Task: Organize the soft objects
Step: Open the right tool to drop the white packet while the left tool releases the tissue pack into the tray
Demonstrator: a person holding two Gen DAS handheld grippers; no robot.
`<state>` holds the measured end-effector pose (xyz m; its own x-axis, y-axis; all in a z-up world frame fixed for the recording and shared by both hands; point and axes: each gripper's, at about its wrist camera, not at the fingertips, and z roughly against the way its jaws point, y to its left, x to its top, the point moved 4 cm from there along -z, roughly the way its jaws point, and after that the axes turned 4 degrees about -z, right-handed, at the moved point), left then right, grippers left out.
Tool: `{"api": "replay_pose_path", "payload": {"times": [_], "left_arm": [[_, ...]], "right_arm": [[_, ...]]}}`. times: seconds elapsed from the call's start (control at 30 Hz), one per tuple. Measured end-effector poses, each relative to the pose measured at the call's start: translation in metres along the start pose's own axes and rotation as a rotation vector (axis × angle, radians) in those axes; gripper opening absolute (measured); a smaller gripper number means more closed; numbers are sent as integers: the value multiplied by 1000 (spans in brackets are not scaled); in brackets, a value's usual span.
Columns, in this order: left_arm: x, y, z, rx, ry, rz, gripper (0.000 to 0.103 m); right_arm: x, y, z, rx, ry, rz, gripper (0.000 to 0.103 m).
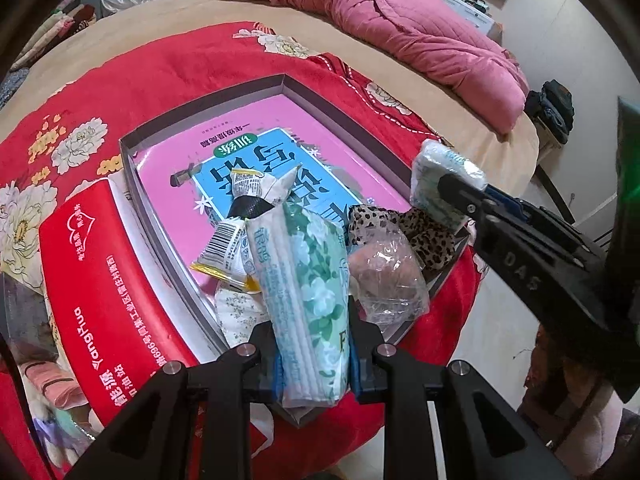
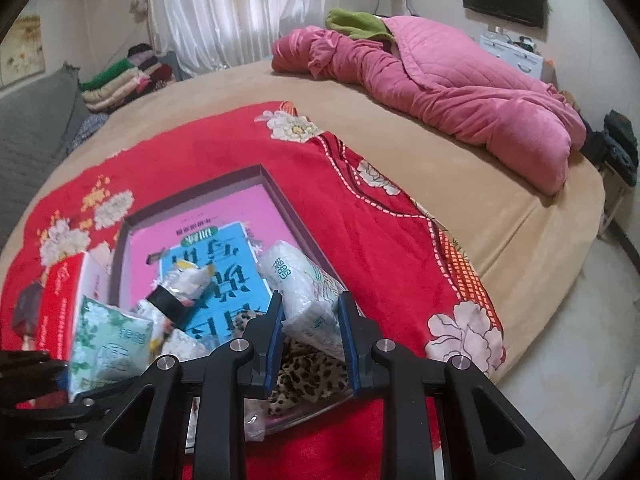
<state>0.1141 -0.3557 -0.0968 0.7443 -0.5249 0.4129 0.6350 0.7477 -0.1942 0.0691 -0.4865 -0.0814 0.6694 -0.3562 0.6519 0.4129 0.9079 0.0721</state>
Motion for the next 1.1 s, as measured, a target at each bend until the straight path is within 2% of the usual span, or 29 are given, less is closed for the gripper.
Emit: {"api": "replay_pose_path", "payload": {"times": [0.33,0.37,0.43,0.53,0.7,0.87,1.1], "left_arm": [[-2,0,-7,3,20,-6,24],[-1,0,-7,3,18,-7,24],[-1,0,-8,3,20,-6,24],[-1,1,-8,7,20,-6,24],[-1,2,-8,13,22,-7,24],[-1,2,-9,16,25,-10,25],[0,2,-10,22,34,-7,25]], "right_arm": [[-8,4,-19,29,55,-5,30],[-8,5,-20,38,58,-6,30],[-8,6,-21,70,67,-22,37],[-9,7,-23,123,86,-62,38],[-10,8,-24,157,102,-87,39],[-10,7,-22,219,121,-140,47],[-4,5,-10,210,90,-142,50]]}}
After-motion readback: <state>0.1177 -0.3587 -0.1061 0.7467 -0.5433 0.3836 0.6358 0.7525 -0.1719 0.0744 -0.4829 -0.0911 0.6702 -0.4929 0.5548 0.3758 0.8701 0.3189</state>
